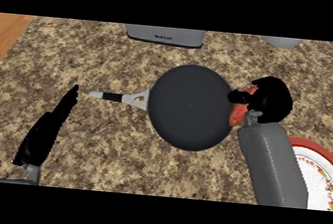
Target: Pick the sweet potato from the plate and place it in the pan
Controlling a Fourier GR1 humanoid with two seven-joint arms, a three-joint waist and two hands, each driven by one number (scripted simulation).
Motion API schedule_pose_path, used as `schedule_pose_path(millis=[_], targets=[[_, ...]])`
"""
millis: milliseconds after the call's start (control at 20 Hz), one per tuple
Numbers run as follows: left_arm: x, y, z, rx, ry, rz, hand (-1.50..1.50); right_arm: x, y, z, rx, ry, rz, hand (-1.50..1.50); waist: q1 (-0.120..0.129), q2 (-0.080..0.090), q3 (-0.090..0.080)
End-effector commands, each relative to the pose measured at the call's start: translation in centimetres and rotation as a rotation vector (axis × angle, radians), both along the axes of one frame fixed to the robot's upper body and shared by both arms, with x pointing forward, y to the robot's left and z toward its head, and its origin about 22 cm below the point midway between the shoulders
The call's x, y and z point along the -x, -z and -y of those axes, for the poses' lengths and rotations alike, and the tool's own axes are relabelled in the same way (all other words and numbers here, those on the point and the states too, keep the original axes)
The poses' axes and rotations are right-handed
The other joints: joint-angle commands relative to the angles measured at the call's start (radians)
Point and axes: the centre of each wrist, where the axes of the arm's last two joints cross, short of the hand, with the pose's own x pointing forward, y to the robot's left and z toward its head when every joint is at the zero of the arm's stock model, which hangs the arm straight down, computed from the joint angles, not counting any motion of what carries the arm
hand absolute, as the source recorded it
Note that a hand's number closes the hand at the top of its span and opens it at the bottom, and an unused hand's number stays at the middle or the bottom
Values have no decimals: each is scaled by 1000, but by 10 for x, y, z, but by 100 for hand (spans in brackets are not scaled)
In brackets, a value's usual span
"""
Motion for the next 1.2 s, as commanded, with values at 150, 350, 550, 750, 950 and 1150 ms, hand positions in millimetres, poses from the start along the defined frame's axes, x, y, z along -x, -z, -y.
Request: schedule_pose_path(millis=[150,350,550,750,950,1150], targets=[[-4,-1,1,-8,4,6,0,-11,7,9,-280,243,304,-150,7,0,-1],[-1,-2,0,-28,7,6,0,-15,18,5,-181,254,507,-150,3,-7,-3],[3,11,-7,-3,-33,-18,0,-18,21,12,-148,352,662,-150,-24,-14,-7],[4,6,-4,0,-47,-14,0,-13,34,32,-161,499,768,-150,-44,-22,-6],[9,5,-26,-18,-59,-21,0,6,60,42,-139,554,812,-150,-50,-32,-8],[19,18,-25,-4,-75,-35,0,37,75,50,-93,540,833,-150,-87,-47,-10]])
